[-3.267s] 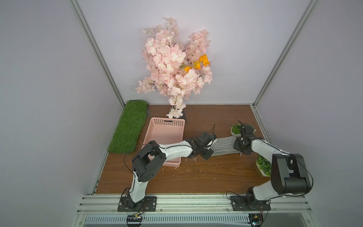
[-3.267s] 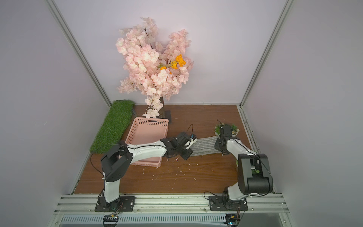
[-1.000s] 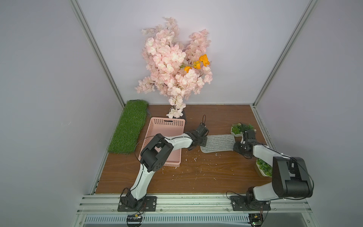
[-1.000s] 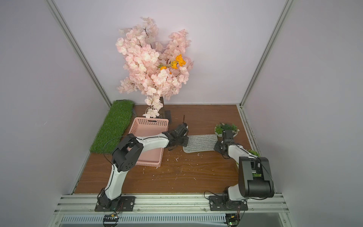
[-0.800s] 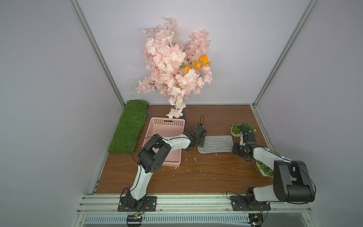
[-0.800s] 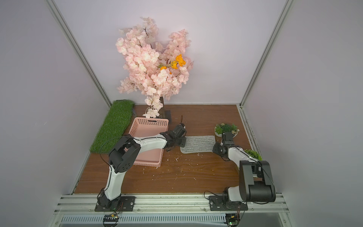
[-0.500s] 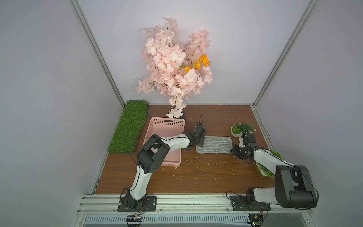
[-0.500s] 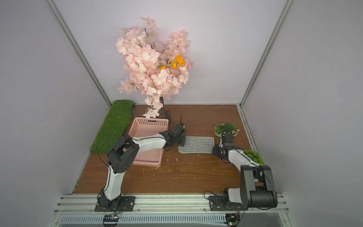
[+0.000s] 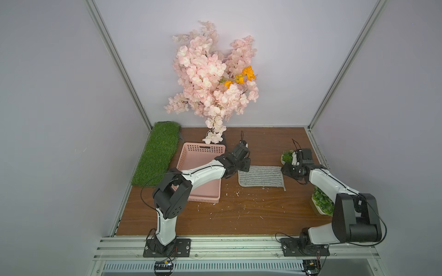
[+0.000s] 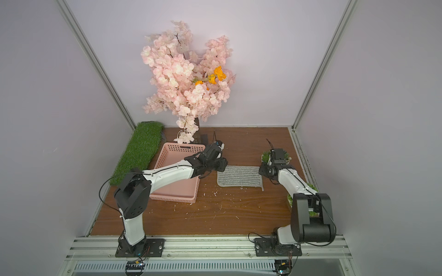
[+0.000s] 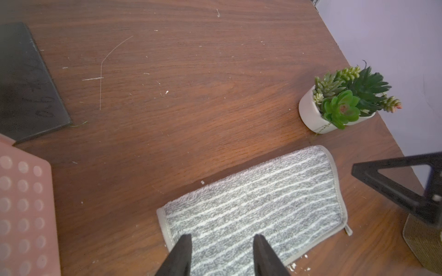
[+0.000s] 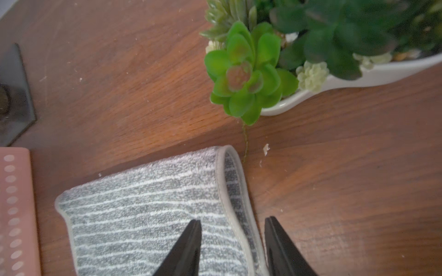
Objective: Fold the square dishcloth
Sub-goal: Fold the cleaning item at the center of the board.
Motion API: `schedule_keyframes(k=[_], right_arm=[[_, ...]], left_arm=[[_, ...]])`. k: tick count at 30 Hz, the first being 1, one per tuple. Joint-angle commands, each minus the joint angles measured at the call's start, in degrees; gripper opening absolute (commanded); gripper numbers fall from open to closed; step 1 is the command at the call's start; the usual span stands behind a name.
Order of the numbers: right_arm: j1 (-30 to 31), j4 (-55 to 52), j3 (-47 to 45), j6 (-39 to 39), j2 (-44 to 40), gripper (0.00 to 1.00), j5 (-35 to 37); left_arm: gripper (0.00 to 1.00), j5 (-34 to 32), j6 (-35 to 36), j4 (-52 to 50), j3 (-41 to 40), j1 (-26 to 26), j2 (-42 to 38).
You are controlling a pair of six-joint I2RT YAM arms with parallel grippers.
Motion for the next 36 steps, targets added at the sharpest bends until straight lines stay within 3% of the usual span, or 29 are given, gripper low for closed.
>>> schedule_keyframes(k=[1, 7, 18, 21, 26, 36], right_arm=[[0.0, 0.8, 1.6, -1.6, 2.9, 0.46, 0.0], [0.0, 3.3, 2.0, -1.2, 7.5, 0.41, 0.1], [0.0, 5.4, 2.4, -0.1, 12.0, 0.21, 2.7], [-0.1, 5.1, 2.4, 0.1, 12.5, 0.2, 1.7], [-0.1, 3.4, 2.0, 0.6, 10.8, 0.28, 1.9], [-0.1, 2.9, -0.2, 1.1, 10.0, 0.29, 1.8]], left_arm=[[0.43, 2.0, -1.4, -0.5, -2.2, -0.7, 0.2], [0.41, 4.3, -2.6, 1.8, -4.6, -2.5, 1.3], [0.34, 3.7, -4.8, 3.2, -8.1, -2.5, 4.1], [0.33, 3.3, -4.8, 3.3, -8.9, -2.6, 3.9], [0.33, 2.9, -4.5, 2.3, -9.1, -2.6, 2.9], [0.35, -6.6, -7.0, -2.8, -8.3, -3.9, -0.2]])
